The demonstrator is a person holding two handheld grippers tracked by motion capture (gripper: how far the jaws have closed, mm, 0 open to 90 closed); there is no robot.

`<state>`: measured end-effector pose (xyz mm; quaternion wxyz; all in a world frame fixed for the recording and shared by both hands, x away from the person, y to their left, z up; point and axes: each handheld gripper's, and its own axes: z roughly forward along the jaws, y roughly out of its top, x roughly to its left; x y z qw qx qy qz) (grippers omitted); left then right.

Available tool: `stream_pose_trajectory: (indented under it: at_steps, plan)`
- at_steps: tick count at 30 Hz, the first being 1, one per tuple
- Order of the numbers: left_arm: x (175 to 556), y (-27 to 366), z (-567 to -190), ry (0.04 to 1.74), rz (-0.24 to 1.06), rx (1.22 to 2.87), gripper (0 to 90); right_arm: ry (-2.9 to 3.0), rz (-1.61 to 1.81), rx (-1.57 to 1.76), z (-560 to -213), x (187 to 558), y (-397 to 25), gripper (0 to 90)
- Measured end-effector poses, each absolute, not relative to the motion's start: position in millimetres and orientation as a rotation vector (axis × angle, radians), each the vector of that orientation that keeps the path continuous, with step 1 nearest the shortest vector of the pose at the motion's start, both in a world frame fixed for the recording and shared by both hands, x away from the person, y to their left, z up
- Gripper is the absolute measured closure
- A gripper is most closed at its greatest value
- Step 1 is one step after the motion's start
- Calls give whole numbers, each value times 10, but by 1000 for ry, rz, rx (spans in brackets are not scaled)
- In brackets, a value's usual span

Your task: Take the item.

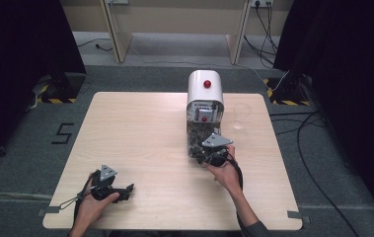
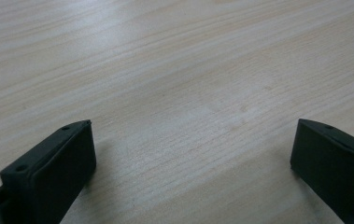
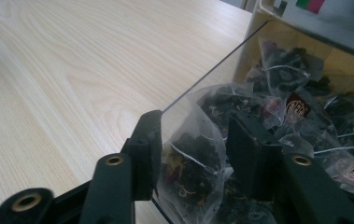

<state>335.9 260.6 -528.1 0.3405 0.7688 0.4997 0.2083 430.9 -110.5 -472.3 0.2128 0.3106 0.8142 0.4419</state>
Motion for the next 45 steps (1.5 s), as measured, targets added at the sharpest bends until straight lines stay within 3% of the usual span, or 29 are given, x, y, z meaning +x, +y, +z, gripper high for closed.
stream_pose_trajectory:
  at_steps: [10, 45]
  plan:
    - [3359, 2606, -5281, 1300, 542, 2001, 0, 2273, 1213, 861, -4790, 4332, -1140, 830]
    - [3358, 2606, -5281, 1300, 542, 2001, 0, 2025, 1390, 877, -4282, 4234, -1675, 843]
